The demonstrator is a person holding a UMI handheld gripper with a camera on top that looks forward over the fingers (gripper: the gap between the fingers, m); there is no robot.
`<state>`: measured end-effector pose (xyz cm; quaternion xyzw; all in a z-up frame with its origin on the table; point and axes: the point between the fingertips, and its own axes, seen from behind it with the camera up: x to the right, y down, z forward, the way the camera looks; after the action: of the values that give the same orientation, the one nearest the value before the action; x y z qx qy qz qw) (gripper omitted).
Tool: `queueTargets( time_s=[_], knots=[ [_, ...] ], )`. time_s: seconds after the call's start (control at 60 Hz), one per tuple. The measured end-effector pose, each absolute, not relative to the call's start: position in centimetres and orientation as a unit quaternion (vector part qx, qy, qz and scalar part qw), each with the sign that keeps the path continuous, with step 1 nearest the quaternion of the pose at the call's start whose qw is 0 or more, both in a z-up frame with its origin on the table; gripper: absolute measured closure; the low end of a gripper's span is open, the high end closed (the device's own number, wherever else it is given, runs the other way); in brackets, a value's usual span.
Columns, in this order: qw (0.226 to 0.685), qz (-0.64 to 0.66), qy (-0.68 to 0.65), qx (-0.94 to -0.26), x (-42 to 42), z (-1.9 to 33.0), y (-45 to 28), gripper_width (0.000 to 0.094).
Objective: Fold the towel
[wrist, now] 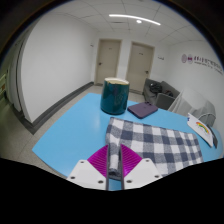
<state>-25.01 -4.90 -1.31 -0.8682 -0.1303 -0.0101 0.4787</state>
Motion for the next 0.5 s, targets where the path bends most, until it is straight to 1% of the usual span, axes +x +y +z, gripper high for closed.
queueTargets(
  time_s=[0.033,0.083,0.183,0.25,0.317,0.367,0.433,0.5],
  knots=[
    [0.485,-0.015,-0.127,-0.865,-24.7,-1.3,-4.9,0.0833],
    [0.494,-0.017,-0.122,-0.861,-24.6,-1.2,-4.8,0.0896],
    [0.496,-0.01,-0.11,-0.861,-24.5,-1.0,-4.6,0.0927],
    [0.492,0.008,-0.102,-0.864,-24.5,-0.5,-4.6,0.093],
    [0.508,0.037,-0.085,-0.856,-24.1,1.8,-4.4,0.093],
    [0.525,0.046,-0.073,-0.847,-22.6,4.4,-4.2,0.093],
    [0.547,0.055,-0.051,-0.834,-19.7,8.3,-3.8,0.093],
    [0.558,0.049,-0.027,-0.828,-14.8,10.6,-3.3,0.0929]
  ],
)
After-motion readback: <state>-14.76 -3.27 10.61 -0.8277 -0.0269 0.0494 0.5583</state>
